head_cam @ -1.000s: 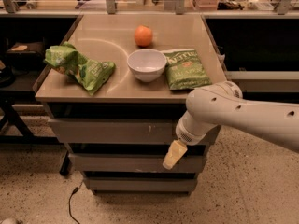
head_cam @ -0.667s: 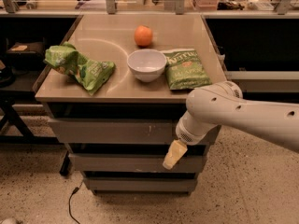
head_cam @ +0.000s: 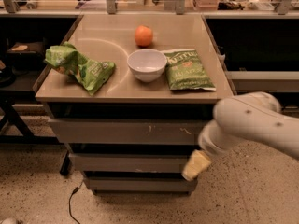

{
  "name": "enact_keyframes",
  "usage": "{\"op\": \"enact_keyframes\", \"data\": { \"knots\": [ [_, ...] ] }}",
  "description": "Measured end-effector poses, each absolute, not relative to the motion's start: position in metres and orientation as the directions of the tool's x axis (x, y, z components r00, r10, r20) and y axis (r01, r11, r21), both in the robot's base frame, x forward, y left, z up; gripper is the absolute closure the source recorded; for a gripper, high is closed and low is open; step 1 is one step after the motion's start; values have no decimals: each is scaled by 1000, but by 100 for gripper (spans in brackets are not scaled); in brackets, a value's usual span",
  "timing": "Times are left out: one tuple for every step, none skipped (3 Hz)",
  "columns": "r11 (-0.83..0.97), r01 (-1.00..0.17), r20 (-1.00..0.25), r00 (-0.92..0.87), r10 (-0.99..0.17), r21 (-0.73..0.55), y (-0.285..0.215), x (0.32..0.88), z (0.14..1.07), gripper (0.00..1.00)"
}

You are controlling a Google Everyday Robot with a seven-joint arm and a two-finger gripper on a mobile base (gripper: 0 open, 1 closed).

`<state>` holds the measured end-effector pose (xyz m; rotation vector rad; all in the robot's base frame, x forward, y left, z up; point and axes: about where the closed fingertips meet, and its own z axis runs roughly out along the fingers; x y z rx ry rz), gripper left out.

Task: Close top drawer

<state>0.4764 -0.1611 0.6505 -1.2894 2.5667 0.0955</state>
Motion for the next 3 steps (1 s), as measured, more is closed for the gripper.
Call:
{"op": "enact_keyframes", "data": {
  "knots": [
    [785, -616, -158, -770, -618, -71, -276, 365, 672, 0],
    [888, -439, -88, -888, -452, -136, -358, 277, 712, 0],
    [894, -429, -80, -894, -441, -131, -360, 270, 711, 0]
  ]
}}
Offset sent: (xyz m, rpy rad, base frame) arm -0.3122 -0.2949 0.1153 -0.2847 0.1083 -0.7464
